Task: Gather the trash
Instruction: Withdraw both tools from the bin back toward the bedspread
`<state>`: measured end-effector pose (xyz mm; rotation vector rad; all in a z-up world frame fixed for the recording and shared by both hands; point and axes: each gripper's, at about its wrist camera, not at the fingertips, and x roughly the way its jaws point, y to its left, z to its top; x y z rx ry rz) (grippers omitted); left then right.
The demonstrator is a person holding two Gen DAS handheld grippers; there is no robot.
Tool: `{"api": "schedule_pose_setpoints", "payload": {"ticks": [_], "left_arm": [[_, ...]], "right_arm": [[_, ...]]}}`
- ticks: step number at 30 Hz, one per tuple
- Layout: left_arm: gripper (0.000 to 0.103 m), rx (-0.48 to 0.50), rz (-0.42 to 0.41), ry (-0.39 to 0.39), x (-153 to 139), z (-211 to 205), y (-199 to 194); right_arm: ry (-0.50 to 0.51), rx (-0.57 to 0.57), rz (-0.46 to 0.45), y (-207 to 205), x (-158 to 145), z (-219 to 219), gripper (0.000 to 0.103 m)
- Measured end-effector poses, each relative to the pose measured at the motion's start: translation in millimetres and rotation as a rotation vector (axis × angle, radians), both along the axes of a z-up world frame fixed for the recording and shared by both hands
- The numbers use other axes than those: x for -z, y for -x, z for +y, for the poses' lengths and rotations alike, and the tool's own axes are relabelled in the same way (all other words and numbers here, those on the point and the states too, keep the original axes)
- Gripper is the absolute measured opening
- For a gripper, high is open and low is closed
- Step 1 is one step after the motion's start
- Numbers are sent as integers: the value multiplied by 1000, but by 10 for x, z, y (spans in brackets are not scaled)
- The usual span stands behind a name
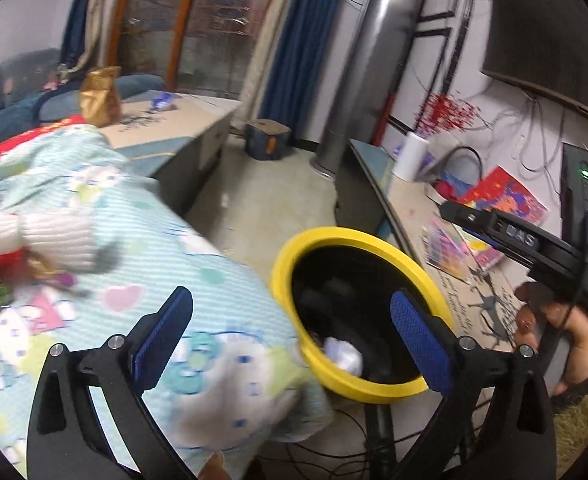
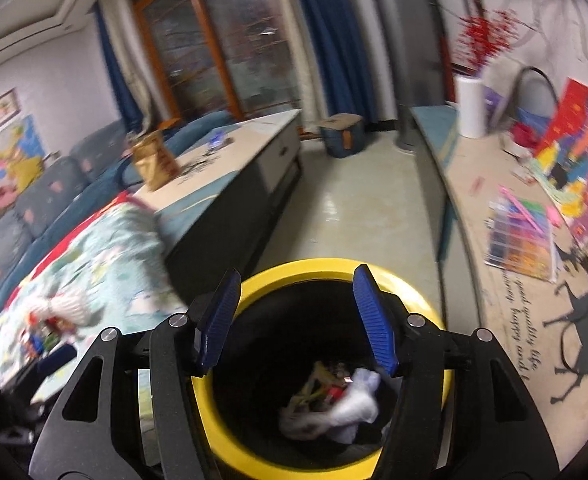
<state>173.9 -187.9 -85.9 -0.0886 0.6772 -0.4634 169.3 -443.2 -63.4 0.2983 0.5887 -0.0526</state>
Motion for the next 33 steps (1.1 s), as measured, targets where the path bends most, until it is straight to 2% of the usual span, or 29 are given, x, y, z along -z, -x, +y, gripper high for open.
{"api": "schedule_pose_setpoints", "payload": {"ticks": [12,18,30,33], "left_arm": [[96,-234,-36,35,-232,921,86],[96,-317,-43,60,-298,1271,129],[96,-464,-30,94,-270,1864,229],[96,-494,-21,95,-239,1995,264]], "right_arm": [[22,-255,-17,20,-163,839,51],[47,-355,-28,72,-243,1191,51],[90,-484,-12,70,-269,1734,51],[88,-504,-12,-15,-285,1880,55]]}}
